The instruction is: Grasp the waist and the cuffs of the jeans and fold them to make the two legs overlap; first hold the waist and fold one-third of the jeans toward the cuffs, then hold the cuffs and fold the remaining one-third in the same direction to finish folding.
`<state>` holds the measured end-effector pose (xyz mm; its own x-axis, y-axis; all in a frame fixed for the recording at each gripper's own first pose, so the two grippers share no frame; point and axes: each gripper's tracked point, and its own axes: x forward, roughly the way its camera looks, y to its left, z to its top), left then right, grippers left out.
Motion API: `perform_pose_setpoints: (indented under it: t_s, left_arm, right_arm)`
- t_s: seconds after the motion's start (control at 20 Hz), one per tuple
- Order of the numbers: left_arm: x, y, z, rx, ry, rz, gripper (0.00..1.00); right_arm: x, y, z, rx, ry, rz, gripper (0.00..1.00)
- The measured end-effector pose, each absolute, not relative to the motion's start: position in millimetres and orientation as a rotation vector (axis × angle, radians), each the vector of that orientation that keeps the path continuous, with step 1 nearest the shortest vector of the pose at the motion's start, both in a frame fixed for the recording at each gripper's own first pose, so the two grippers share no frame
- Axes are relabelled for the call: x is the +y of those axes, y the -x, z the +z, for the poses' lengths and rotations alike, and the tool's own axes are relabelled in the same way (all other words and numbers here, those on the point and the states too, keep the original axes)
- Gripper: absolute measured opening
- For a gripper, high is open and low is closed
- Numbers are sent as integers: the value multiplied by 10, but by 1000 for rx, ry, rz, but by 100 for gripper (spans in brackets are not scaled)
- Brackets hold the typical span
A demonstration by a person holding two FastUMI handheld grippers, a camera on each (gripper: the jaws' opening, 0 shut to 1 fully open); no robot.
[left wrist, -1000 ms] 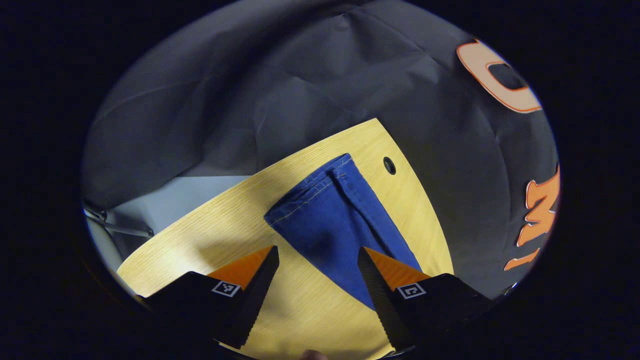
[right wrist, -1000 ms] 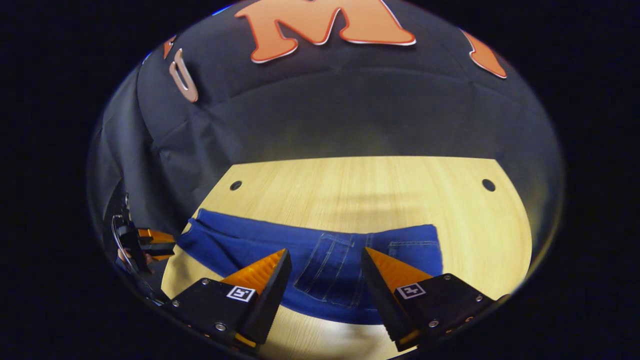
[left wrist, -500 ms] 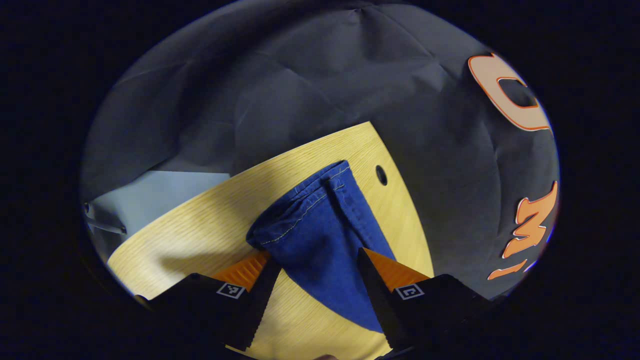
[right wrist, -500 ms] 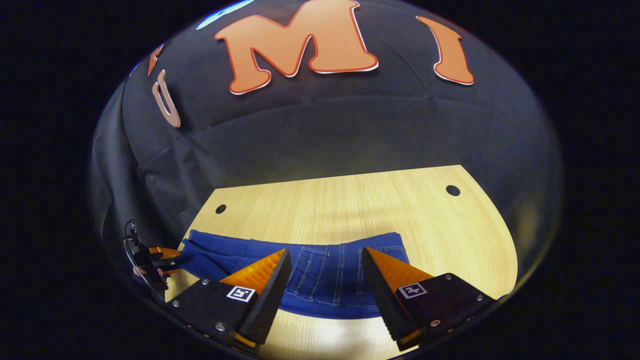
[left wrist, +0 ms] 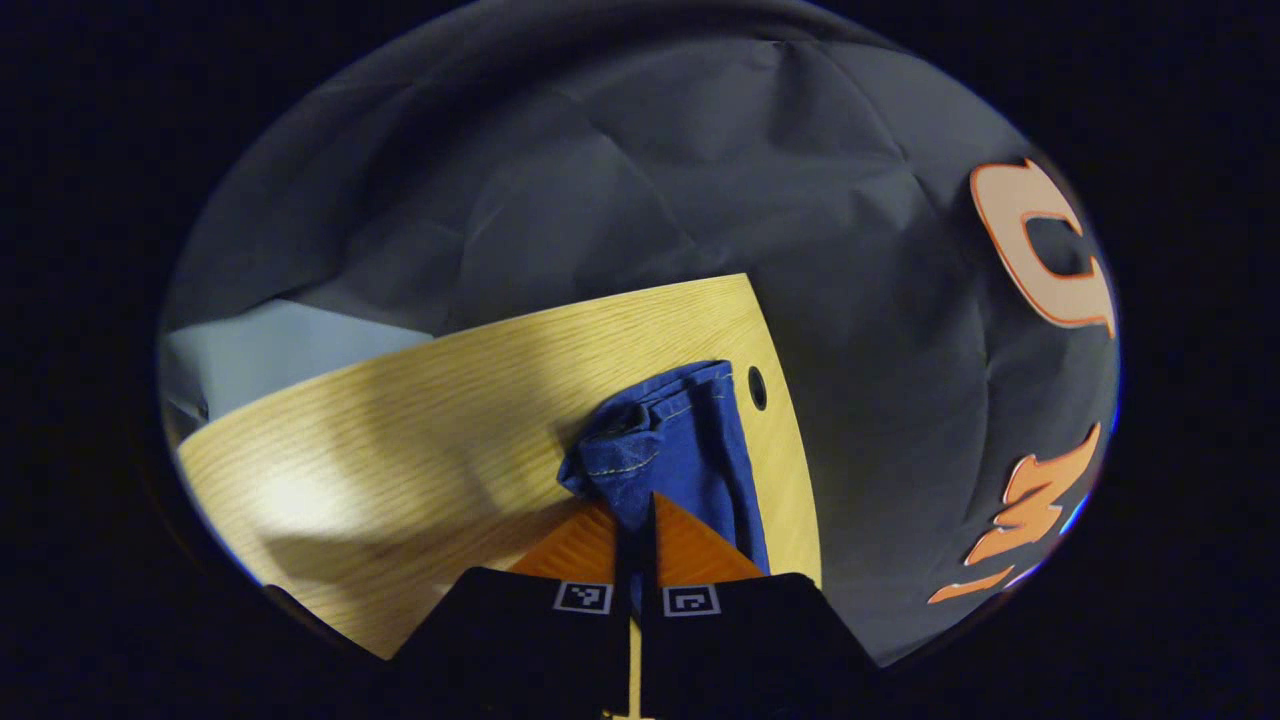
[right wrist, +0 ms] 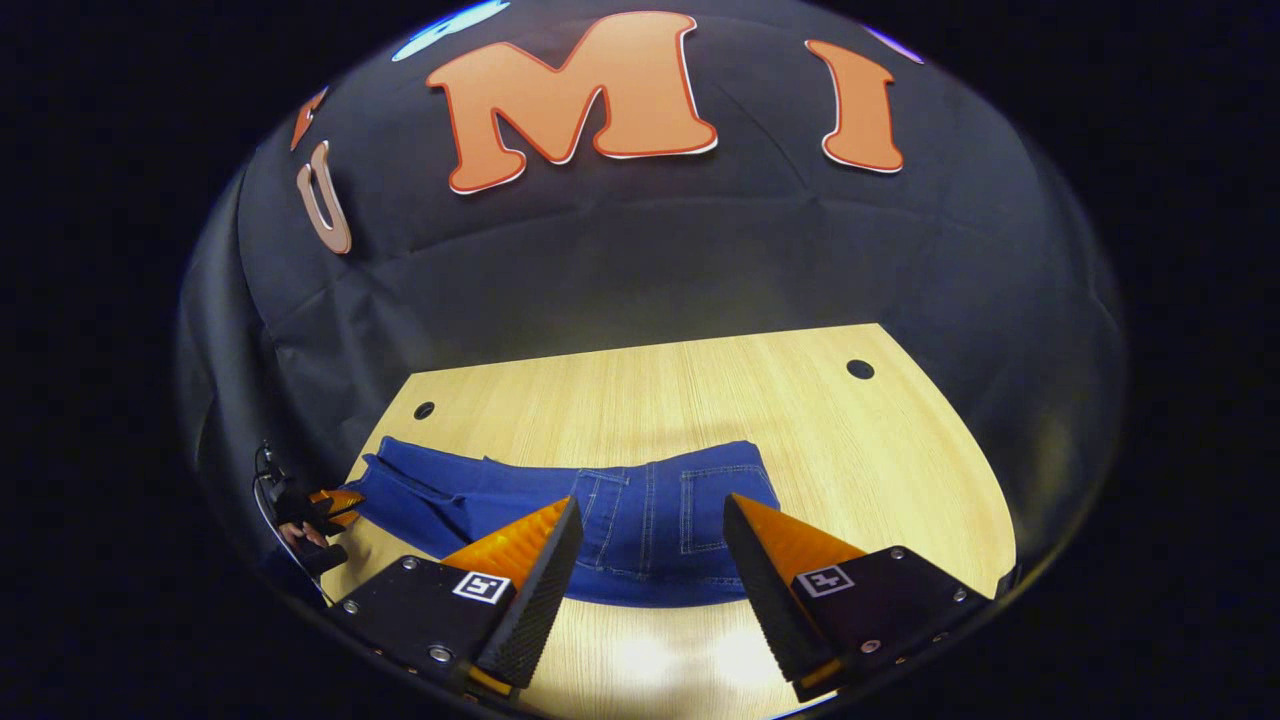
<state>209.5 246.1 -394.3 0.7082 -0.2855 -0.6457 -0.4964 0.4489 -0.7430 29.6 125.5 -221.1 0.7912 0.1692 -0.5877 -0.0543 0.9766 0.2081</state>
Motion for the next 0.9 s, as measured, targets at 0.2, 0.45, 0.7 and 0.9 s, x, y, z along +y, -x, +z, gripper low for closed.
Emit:
perform_pose_setpoints:
  t_s: [0.2,0.45,0.7,0.9]
  left_arm:
    - [2415,-2084,-3382,710,1025,110,4]
    - [2101,-2068,-2526,596,881,60,4]
    - [1600,-1980,-1680,519,738,-38,4]
    - [1062,-1995,-1143,476,658,-117,4]
  right_arm:
    - [1221,-347,-2159,620,-192,160,89]
    - [1096,-430,-2058,589,-207,222,89]
    - [922,-497,-2013,546,-171,259,89]
    - [801,-513,-1978,514,-150,296,91]
